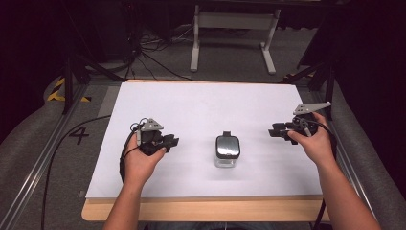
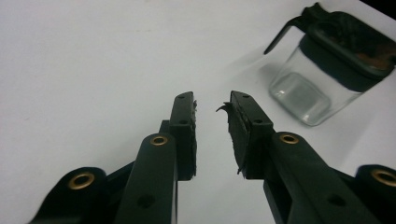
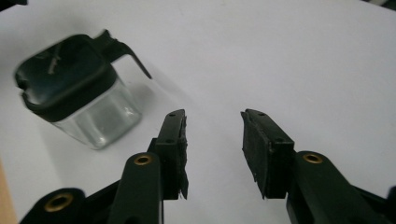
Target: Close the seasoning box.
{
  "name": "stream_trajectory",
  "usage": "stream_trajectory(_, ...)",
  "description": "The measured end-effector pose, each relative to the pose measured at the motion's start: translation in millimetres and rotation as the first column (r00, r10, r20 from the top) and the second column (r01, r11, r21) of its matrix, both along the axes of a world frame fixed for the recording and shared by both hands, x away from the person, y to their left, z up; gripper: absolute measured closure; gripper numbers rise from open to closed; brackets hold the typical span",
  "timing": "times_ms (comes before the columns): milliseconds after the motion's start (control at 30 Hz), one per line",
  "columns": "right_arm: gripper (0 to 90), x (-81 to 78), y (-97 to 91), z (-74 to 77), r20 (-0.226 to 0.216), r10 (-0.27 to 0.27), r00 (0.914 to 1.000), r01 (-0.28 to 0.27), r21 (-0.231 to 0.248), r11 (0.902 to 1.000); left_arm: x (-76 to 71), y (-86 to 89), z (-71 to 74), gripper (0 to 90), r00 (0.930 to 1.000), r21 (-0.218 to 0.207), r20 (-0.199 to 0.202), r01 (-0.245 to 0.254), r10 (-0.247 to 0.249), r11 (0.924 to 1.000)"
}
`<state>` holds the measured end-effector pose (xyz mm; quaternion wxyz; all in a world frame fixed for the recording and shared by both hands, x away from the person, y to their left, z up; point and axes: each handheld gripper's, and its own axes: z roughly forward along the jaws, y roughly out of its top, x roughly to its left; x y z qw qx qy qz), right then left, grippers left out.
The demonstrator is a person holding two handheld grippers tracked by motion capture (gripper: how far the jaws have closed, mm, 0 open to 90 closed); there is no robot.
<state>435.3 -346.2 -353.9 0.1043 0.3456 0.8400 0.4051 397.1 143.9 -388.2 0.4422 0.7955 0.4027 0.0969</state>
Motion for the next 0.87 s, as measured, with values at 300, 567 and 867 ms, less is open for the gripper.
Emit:
stream_trajectory(300, 55.1, 3.1, -27.1, -42.0, -0.024, -0.103, 0.9944, 0.104, 0.079, 0.9915, 16.8, 11.4, -27.3, 69.4, 0.9996, 0.022, -0.021, -0.017, 0.018, 0.9996)
stream_trajectory(567, 54.3, 4.4, -31.4, -72.6, -0.026, -0.118, 0.9927, 0.118, 0.004, 0.993, 22.9, 18.4, -45.9, 67.3, 0.9993, 0.008, -0.025, -0.029, 0.029, 0.9996)
stream_trajectory(867, 51.2, 2.4, -27.3, -76.4, 0.003, -0.126, 0.9921, 0.125, 0.012, 0.992, 21.4, 16.1, -46.9, 61.5, 0.9995, -0.021, -0.018, -0.028, 0.027, 0.9994)
